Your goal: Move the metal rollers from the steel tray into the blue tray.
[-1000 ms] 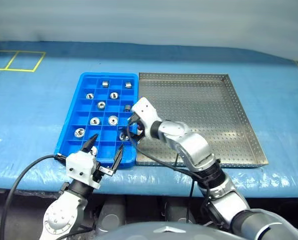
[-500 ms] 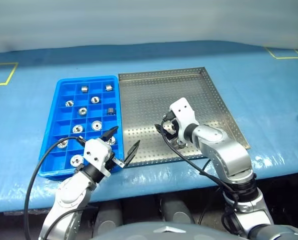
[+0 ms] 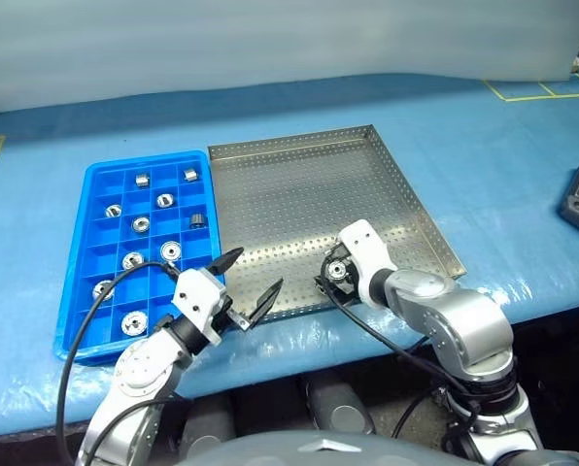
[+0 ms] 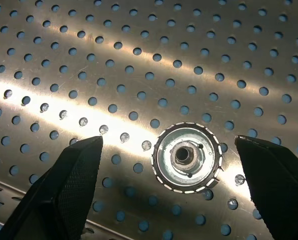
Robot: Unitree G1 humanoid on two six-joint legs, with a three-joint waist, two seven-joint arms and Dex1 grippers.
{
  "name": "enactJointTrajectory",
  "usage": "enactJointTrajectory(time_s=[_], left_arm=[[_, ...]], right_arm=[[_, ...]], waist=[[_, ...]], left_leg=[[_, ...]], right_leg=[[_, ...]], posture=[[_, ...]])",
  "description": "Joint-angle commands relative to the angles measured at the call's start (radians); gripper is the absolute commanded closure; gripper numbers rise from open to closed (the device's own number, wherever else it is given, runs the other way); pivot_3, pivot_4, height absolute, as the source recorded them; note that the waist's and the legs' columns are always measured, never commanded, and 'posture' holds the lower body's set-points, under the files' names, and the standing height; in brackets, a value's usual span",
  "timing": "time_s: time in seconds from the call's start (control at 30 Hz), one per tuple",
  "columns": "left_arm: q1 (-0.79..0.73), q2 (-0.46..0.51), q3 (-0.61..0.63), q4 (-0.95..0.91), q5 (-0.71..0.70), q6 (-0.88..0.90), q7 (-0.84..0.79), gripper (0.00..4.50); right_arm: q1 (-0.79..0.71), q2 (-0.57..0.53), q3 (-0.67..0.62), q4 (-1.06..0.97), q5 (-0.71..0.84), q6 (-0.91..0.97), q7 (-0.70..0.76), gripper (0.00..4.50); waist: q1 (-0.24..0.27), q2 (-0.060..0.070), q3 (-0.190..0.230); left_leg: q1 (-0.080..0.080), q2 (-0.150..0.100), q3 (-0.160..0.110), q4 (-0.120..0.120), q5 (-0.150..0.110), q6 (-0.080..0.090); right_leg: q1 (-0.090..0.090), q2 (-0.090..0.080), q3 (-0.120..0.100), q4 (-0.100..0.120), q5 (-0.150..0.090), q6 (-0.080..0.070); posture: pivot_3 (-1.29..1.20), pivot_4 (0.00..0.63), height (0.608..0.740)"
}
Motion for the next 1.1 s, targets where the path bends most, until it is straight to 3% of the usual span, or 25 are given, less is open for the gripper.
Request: enactJointTrajectory(time_s=[0.03, 0.17, 0.33, 0.57, 0.73, 1.1], left_arm=[[0.012, 0.001, -0.008, -0.013, 0.007, -0.009, 0.010, 0.00], [0.033, -0.004, -0.008, -0.022, 0.016, -0.015, 0.023, 0.00], [0.057, -0.009, -0.003, -0.035, 0.027, -0.022, 0.044, 0.00], [0.113, -0.041, 0.022, -0.061, 0.072, -0.071, 0.123, 0.00], [0.158, -0.064, 0.037, -0.082, 0.108, -0.099, 0.177, 0.00], [0.459, -0.148, 0.103, -0.189, 0.189, -0.236, 0.312, 0.00]], right_arm=[[-0.002, 0.003, 0.014, 0.023, 0.006, -0.005, -0.016, 0.02], [-0.019, 0.007, 0.023, 0.053, 0.011, -0.009, -0.024, 0.88], [-0.047, 0.000, 0.040, 0.075, 0.015, -0.028, -0.023, 2.55], [-0.147, 0.024, 0.071, 0.116, 0.027, -0.160, 0.006, 2.62], [-0.211, 0.046, 0.110, 0.179, 0.031, -0.244, 0.031, 2.62], [-0.334, 0.159, 0.295, 0.368, 0.023, -0.581, 0.196, 2.62]], waist=[[0.001, 0.000, 0.000], [0.009, 0.000, 0.000], [0.018, 0.000, 0.000], [0.043, 0.000, 0.000], [0.097, 0.000, 0.000], [0.200, 0.000, 0.001]], left_leg=[[0.000, 0.000, 0.000, 0.000, 0.000, 0.000], [0.000, 0.000, 0.000, 0.000, 0.000, 0.000], [0.000, 0.000, 0.000, 0.000, 0.000, 0.000], [0.000, 0.000, 0.000, 0.000, 0.000, 0.000], [0.000, 0.000, -0.001, -0.001, 0.000, 0.000], [-0.001, 0.000, -0.001, -0.002, 0.000, 0.000]], right_leg=[[0.000, 0.000, 0.000, 0.000, 0.000, 0.000], [0.000, 0.000, 0.000, 0.000, 0.000, 0.000], [0.000, 0.000, 0.000, 0.000, 0.000, 0.000], [0.000, 0.000, 0.000, 0.000, 0.000, 0.000], [0.000, 0.001, -0.001, 0.000, 0.000, 0.000], [-0.001, 0.000, -0.002, -0.001, -0.002, -0.003]], posture=[[-0.11, 0.150, 0.740], [-0.08, 0.150, 0.740], [-0.03, 0.150, 0.740], [0.05, 0.150, 0.740], [0.14, 0.150, 0.740], [0.36, 0.150, 0.740]])
